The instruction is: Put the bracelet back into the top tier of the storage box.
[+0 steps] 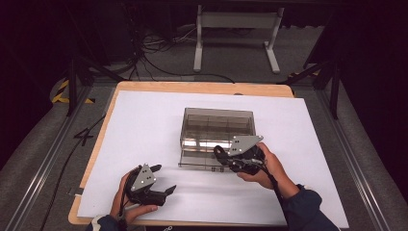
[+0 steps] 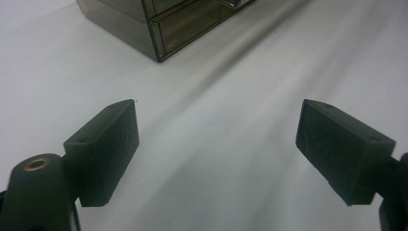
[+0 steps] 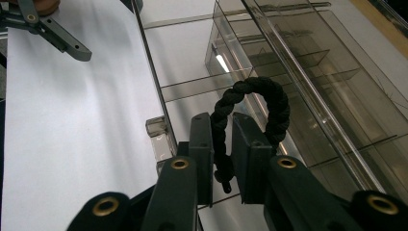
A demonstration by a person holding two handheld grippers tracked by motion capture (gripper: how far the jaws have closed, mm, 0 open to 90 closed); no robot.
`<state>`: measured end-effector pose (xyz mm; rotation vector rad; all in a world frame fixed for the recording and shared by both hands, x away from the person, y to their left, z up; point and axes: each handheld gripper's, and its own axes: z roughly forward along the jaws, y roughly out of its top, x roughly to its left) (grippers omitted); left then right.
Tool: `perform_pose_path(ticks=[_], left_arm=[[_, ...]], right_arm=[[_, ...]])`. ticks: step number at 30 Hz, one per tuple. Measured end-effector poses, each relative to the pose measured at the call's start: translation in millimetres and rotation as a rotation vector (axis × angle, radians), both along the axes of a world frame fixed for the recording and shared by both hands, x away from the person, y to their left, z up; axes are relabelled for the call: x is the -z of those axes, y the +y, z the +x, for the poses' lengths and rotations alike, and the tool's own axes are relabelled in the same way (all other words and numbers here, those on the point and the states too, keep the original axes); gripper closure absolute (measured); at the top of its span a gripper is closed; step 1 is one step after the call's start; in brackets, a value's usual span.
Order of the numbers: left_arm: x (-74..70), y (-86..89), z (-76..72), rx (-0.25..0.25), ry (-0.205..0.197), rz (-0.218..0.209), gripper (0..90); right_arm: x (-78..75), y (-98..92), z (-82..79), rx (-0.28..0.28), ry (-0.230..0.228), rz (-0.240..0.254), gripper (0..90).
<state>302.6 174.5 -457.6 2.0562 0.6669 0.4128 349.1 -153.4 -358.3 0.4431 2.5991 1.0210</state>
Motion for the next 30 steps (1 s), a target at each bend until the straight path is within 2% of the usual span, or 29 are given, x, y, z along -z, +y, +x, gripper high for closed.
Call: perform_pose_path(ticks=[5, 11, 17, 23, 30], left_arm=[[0.3, -0.1, -0.2, 0.004, 0.006, -0.008, 15.6], [0.3, -0.3, 0.2, 0.007, 0.012, -0.006, 15.4], [0.1, -0.1, 0.4, 0.009, 0.006, -0.001, 15.3], [0.4, -0.7, 0.2, 0.006, 0.011, -0.001, 15.4], [0.2, -0.8, 0.3, 0.005, 0.005, 0.006, 15.5]], right_arm=[[-0.5, -0.2, 1.2, 0.011, 0.004, 0.002, 70.2], [-2.3, -2.3, 2.7, 0.021, 0.019, 0.022, 65.7], [-6.1, -3.8, 0.3, 0.021, 0.012, 0.044, 65.3], [-9.7, -7.0, -1.4, 0.025, -0.009, 0.052, 72.0], [-11.8, -11.9, -0.6, 0.035, -0.021, 0.068, 72.8]])
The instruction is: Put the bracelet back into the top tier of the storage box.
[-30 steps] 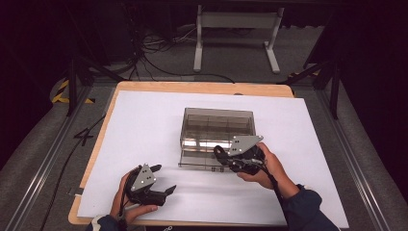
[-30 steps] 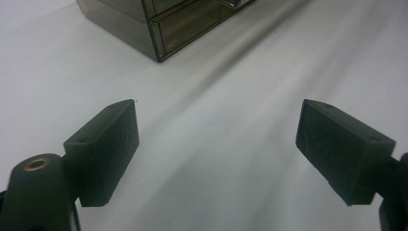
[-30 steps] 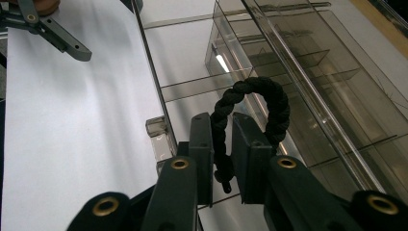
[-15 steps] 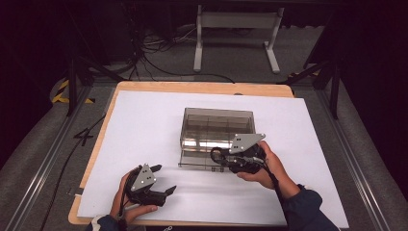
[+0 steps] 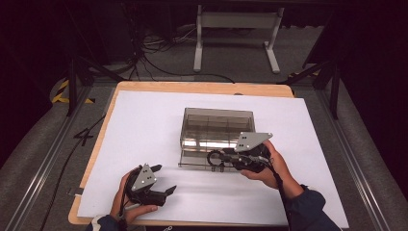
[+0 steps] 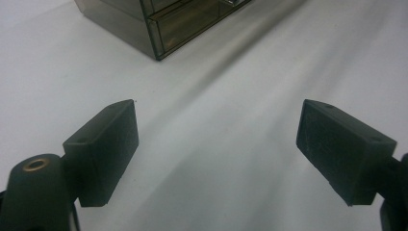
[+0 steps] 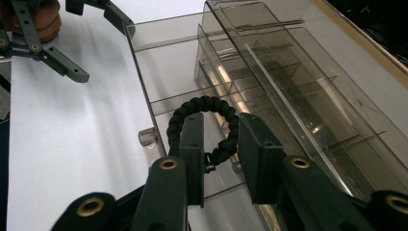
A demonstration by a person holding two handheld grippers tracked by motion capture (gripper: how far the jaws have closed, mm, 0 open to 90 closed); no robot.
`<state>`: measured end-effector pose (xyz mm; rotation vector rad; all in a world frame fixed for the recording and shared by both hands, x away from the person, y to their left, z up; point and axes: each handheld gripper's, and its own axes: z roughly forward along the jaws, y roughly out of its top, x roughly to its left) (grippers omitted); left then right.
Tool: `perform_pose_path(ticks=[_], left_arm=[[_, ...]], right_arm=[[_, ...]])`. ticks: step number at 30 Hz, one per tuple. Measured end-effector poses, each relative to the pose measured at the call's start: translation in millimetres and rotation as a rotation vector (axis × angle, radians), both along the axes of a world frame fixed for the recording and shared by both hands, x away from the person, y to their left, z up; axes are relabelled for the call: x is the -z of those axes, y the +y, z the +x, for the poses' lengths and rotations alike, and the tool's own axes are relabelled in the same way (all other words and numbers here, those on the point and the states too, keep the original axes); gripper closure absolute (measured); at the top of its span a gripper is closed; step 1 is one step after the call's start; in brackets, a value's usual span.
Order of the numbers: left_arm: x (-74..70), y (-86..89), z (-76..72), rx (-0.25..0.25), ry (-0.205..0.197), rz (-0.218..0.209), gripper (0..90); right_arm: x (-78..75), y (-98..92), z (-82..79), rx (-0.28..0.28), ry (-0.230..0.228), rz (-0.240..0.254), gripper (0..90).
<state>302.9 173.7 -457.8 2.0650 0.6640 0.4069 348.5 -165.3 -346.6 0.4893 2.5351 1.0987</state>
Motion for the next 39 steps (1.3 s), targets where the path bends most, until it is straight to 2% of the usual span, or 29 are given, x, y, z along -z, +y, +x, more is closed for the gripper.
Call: perform_pose_path(ticks=[2, 8, 12, 14, 17, 23, 25, 28, 34, 39], left_arm=[[-0.1, -0.2, 0.0, -0.001, 0.0, 0.004, 15.6], [0.2, -3.8, -1.4, 0.015, -0.007, 0.035, 16.5], [-0.3, -2.6, -1.8, 0.018, 0.001, 0.013, 22.0], [-1.5, -2.5, -2.8, 0.032, 0.009, -0.012, 30.2], [-5.6, -4.6, -5.9, 0.06, -0.014, -0.037, 43.8], [-11.2, -10.8, -11.6, 0.092, -0.037, -0.089, 61.1], [-13.3, -14.1, -14.3, 0.102, -0.043, -0.11, 65.3], [-16.1, -19.0, -16.5, 0.118, -0.073, -0.098, 69.8], [-18.7, -25.2, -18.1, 0.145, -0.086, -0.105, 81.1], [-21.3, -30.8, -18.7, 0.153, -0.103, -0.108, 84.1]], right_arm=[[-1.3, -2.9, 0.4, 0.013, -0.005, 0.017, 73.2], [-4.4, -11.2, -0.6, 0.026, -0.03, 0.015, 75.6], [-7.9, -22.0, -0.9, 0.039, -0.052, 0.036, 79.8], [-9.6, -29.2, 0.1, 0.053, -0.066, 0.054, 82.8], [-12.0, -40.8, 1.5, 0.082, -0.085, 0.079, 85.3], [-12.5, -58.9, 6.0, 0.146, -0.124, 0.115, 88.8], [-11.7, -64.6, 8.7, 0.166, -0.13, 0.134, 90.0], [-10.8, -71.0, 12.4, 0.188, -0.142, 0.155, 90.0], [-6.2, -78.5, 17.9, 0.213, -0.144, 0.168, 90.0], [1.6, -86.4, 23.2, 0.243, -0.132, 0.191, 90.0]])
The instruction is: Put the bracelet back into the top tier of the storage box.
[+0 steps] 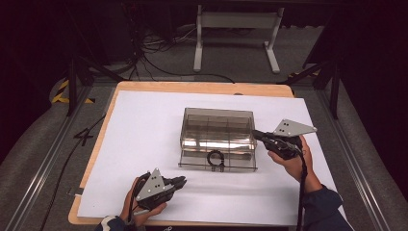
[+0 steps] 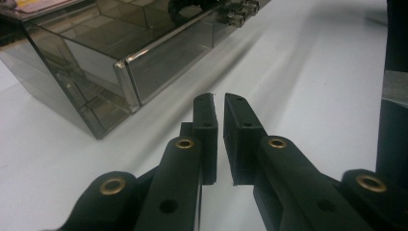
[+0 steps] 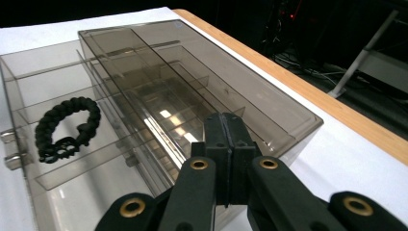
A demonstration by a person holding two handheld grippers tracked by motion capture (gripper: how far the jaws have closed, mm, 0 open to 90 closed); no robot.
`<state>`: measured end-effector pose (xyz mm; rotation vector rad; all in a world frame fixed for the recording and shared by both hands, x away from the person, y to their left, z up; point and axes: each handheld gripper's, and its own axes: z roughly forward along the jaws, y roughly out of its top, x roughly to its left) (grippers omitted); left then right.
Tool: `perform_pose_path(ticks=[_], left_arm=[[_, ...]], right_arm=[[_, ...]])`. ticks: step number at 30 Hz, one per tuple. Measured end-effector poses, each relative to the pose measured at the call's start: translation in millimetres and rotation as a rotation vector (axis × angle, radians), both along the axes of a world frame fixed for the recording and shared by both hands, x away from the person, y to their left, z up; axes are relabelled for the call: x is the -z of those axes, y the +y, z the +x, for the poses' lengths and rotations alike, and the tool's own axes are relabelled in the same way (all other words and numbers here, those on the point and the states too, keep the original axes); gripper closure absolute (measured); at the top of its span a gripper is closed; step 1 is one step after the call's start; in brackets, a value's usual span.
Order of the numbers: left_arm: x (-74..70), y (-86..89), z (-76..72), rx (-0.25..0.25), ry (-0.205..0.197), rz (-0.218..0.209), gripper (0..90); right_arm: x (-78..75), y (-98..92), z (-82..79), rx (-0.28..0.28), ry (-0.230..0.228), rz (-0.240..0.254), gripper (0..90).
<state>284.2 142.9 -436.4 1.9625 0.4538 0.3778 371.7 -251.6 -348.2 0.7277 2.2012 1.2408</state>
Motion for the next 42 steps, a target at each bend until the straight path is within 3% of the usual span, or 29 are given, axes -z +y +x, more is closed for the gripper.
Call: perform_pose_path(ticks=[15, 33, 42], left_arm=[[-2.6, -22.6, 5.4, 0.033, -0.016, -0.007, 84.1], [-4.8, -31.2, 10.8, 0.022, -0.029, -0.021, 84.6], [-4.2, -49.0, 11.4, 0.034, -0.057, -0.013, 87.3]], right_arm=[[19.0, -7.4, 5.3, 0.024, 0.025, 0.049, 89.6], [26.0, -10.0, 5.6, 0.024, 0.018, 0.083, 90.0], [27.8, -9.2, 3.5, 0.03, 0.001, 0.084, 90.0]])
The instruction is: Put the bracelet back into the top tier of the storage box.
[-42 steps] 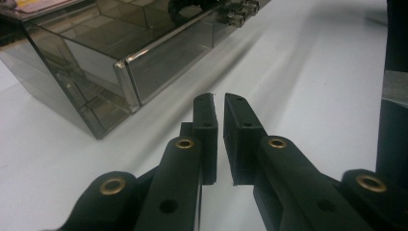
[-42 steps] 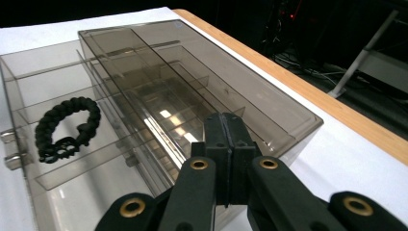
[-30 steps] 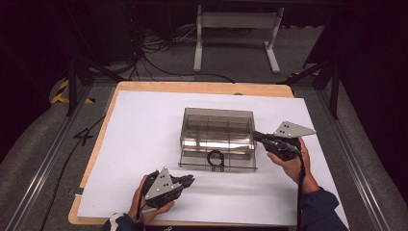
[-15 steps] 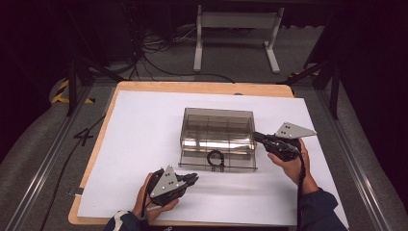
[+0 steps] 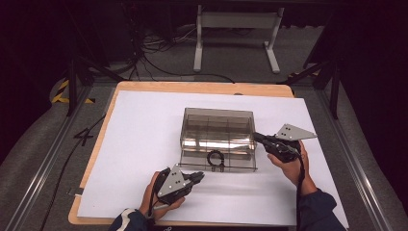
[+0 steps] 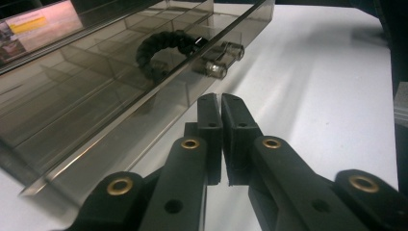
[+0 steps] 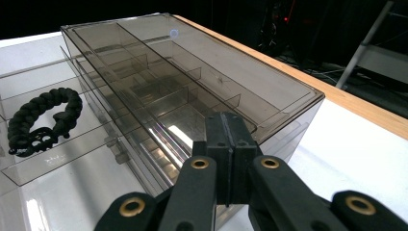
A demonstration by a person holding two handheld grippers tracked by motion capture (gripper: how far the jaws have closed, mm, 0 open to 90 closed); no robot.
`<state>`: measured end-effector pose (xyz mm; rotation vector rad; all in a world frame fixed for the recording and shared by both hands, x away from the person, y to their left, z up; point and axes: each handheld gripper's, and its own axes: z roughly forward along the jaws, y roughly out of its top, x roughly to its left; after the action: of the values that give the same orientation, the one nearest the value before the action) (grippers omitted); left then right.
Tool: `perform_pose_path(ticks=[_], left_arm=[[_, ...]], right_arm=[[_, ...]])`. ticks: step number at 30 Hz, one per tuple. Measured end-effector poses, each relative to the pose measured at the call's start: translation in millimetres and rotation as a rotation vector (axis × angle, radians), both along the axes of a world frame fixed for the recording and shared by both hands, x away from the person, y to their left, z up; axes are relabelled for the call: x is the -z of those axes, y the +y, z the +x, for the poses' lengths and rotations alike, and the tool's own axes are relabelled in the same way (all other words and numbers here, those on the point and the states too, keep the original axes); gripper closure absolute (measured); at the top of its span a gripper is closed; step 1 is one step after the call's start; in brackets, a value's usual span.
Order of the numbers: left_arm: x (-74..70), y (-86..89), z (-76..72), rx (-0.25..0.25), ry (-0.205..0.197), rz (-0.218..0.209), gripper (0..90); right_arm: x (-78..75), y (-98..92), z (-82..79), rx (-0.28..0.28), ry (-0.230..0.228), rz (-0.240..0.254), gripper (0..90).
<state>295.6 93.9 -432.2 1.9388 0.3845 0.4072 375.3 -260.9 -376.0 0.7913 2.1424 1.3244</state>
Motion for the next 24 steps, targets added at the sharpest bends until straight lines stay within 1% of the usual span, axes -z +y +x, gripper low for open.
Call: perform_pose_path(ticks=[1, 5, 6, 7, 8, 11, 13, 15, 17, 18, 24], left_arm=[[0.5, -2.1, -0.2, -0.005, 0.0, -0.01, 88.0], [1.7, -7.2, 1.7, -0.03, -0.003, -0.013, 89.6], [2.7, -9.2, 2.4, -0.035, 0.003, -0.018, 89.7], [3.0, -11.1, 2.9, -0.032, -0.001, -0.015, 89.7], [3.4, -12.8, 2.9, -0.041, -0.006, -0.01, 89.7], [4.2, -16.6, 3.8, -0.051, -0.012, -0.014, 89.7], [5.0, -19.8, 4.4, -0.061, -0.024, 0.0, 89.6], [4.5, -21.0, 5.2, -0.061, -0.032, 0.006, 89.6], [4.1, -21.8, 6.5, -0.065, -0.027, 0.003, 89.6], [4.1, -21.9, 7.4, -0.06, -0.032, 0.001, 89.6], [4.6, -24.2, 10.2, -0.057, -0.029, 0.012, 89.6]], right_arm=[[0.2, -0.1, 0.0, 0.0, -0.001, 0.001, 90.0], [1.1, -1.0, 0.0, -0.004, -0.003, 0.009, 90.0], [1.3, -1.0, -0.1, -0.002, -0.004, 0.012, 90.0], [1.5, -0.9, -0.2, -0.001, -0.005, 0.012, 90.0], [1.5, -0.7, -0.4, -0.001, -0.005, 0.011, 90.0], [1.7, -0.5, -1.0, 0.002, -0.008, 0.012, 90.0], [1.3, 0.2, -1.7, 0.003, -0.015, -0.003, 90.0], [1.4, -0.2, -1.5, 0.002, -0.013, -0.001, 90.0], [2.1, -0.8, -1.4, 0.001, -0.01, 0.013, 90.0], [2.3, -0.9, -1.4, 0.003, -0.011, 0.015, 90.0], [2.8, -0.1, -2.8, 0.008, -0.016, 0.013, 90.0]])
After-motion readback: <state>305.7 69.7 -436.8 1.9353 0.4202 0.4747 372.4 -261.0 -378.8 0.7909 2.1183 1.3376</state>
